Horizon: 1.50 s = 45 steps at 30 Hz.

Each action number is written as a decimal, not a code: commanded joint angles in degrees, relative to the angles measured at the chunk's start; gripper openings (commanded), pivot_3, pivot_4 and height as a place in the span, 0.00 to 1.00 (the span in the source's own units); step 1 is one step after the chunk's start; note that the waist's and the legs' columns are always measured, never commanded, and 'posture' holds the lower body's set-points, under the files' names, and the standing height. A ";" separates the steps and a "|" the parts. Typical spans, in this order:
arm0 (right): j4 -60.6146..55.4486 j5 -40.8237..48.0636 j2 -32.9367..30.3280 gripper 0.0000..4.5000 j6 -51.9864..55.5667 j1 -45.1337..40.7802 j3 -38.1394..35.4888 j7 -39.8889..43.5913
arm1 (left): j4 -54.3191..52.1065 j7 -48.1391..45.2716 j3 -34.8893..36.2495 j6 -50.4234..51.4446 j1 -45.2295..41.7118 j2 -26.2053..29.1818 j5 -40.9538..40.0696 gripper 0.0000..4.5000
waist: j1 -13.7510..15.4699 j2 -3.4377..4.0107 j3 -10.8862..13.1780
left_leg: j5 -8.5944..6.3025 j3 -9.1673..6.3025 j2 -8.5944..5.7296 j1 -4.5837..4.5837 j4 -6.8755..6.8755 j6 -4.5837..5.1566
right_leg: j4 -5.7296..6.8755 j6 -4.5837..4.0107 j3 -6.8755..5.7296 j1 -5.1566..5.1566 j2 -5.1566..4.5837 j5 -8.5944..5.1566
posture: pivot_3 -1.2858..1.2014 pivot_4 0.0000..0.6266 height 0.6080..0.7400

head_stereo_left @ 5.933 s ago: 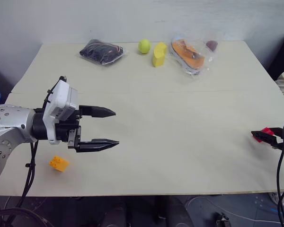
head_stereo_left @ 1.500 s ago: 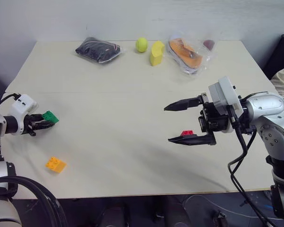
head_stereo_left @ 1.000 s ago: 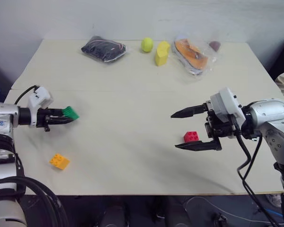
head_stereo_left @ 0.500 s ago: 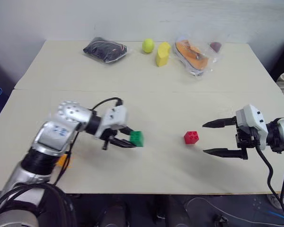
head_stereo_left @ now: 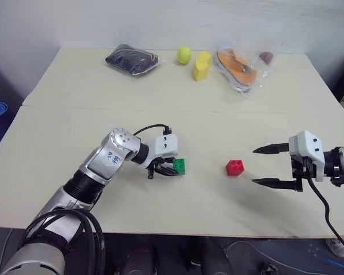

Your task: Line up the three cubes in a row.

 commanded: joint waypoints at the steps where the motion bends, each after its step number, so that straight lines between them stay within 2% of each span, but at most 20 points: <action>1: -1.47 0.89 0.47 1.00 -0.08 0.07 -1.16 -1.07 | 1.23 1.36 -1.41 -1.88 -1.18 -1.44 2.37 0.33 | 0.12 0.00 0.00 | 0.00 -0.02 -0.01 -0.02 0.03 0.01 | 0.00 0.01 -0.01 0.00 0.00 0.00 | 0.52 0.24 1.00; 10: -3.28 1.56 0.97 1.00 0.91 1.18 -1.35 -2.35 | 5.57 3.10 -1.92 -7.06 -2.05 -3.93 5.88 0.33 | 0.12 0.00 0.00 | 0.00 -0.08 -0.02 -0.02 0.12 0.02 | 0.00 0.02 -0.07 0.04 -0.04 0.01 | 0.52 0.24 1.00; 19: -3.16 1.23 0.96 1.00 0.07 2.14 -1.54 -2.70 | 10.17 -0.03 -2.10 -9.42 -4.65 -5.28 6.15 0.33 | 0.13 0.00 0.00 | 0.00 -0.10 -0.02 -0.02 0.17 0.03 | -0.01 0.02 -0.12 0.07 -0.03 0.01 | 0.52 0.24 1.00; 21: -3.43 1.45 1.15 1.00 0.17 2.30 -1.54 -2.94 | 10.73 0.09 -1.74 -9.58 -4.98 -5.54 6.25 0.49 | 0.14 0.00 0.00 | -0.01 -0.11 -0.02 -0.02 0.18 0.03 | 0.00 0.02 -0.11 0.08 -0.04 0.01 | 0.52 0.24 1.00; 24: -3.86 1.54 1.45 1.00 0.19 2.61 -1.39 -3.31 | 9.79 -0.86 -0.96 -8.64 -4.87 -4.97 5.71 0.65 | 0.08 0.00 0.00 | 0.00 -0.13 0.00 -0.04 0.19 0.03 | 0.01 0.02 -0.14 0.09 -0.02 0.01 | 0.52 0.24 1.00; 28: -3.49 1.53 1.82 1.00 0.08 2.25 -0.89 -3.12 | 1.42 -2.76 4.10 -0.37 -3.10 -1.40 1.20 0.94 | -0.08 0.00 0.00 | 0.00 -0.14 0.01 -0.05 0.18 0.03 | 0.03 0.02 -0.15 0.08 -0.01 0.01 | 0.52 0.24 1.00; 29: -3.34 1.71 1.89 1.00 0.29 1.72 -0.69 -2.94 | -1.99 -3.14 6.47 2.40 -1.97 0.81 -0.28 1.00 | -0.27 0.00 0.00 | 0.00 -0.15 0.03 -0.05 0.18 0.03 | 0.03 0.02 -0.14 0.08 -0.01 0.01 | 0.52 0.24 1.00; 33: -3.56 3.49 1.93 1.00 2.17 -1.30 0.00 -1.66 | -14.43 -3.49 17.29 13.92 4.12 10.14 -6.92 1.00 | -1.24 0.05 0.02 | 0.00 -0.14 0.16 -0.01 0.16 -0.03 | 0.05 0.01 -0.05 0.06 -0.11 0.01 | 0.52 0.24 1.00; 35: -4.16 5.67 2.05 1.00 4.55 -4.24 0.46 -0.73 | -21.20 -3.13 28.74 19.19 12.22 16.27 -10.11 1.00 | -1.82 0.10 0.05 | 0.00 -0.21 0.17 0.00 0.14 -0.06 | 0.04 0.00 -0.06 0.07 -0.12 0.00 | 0.52 0.24 1.00; 37: -4.30 7.21 2.08 1.00 6.21 -6.32 0.87 0.15 | -26.07 -2.54 37.73 22.26 19.13 19.86 -12.55 1.00 | -1.61 0.09 0.05 | -0.02 -0.29 0.18 0.04 0.10 -0.11 | 0.03 -0.03 0.01 0.08 -0.14 -0.02 | 0.52 0.24 1.00; 41: -5.22 9.57 2.15 1.00 9.48 -9.71 2.97 2.50 | -33.74 -0.94 57.62 26.57 35.90 20.40 -14.49 1.00 | -1.48 0.10 0.05 | -0.04 -0.34 0.17 -0.03 0.12 -0.09 | -0.05 -0.05 0.02 0.06 -0.18 -0.03 | 0.52 0.24 1.00; 45: -4.64 10.43 2.68 1.00 11.12 -12.89 5.18 4.98 | -33.81 -2.02 70.42 20.98 49.94 16.84 -16.35 1.00 | -0.66 0.10 0.05 | -0.06 -0.50 0.07 0.01 0.16 -0.06 | -0.38 -0.05 -0.04 0.20 -0.32 -0.03 | 0.52 0.24 1.00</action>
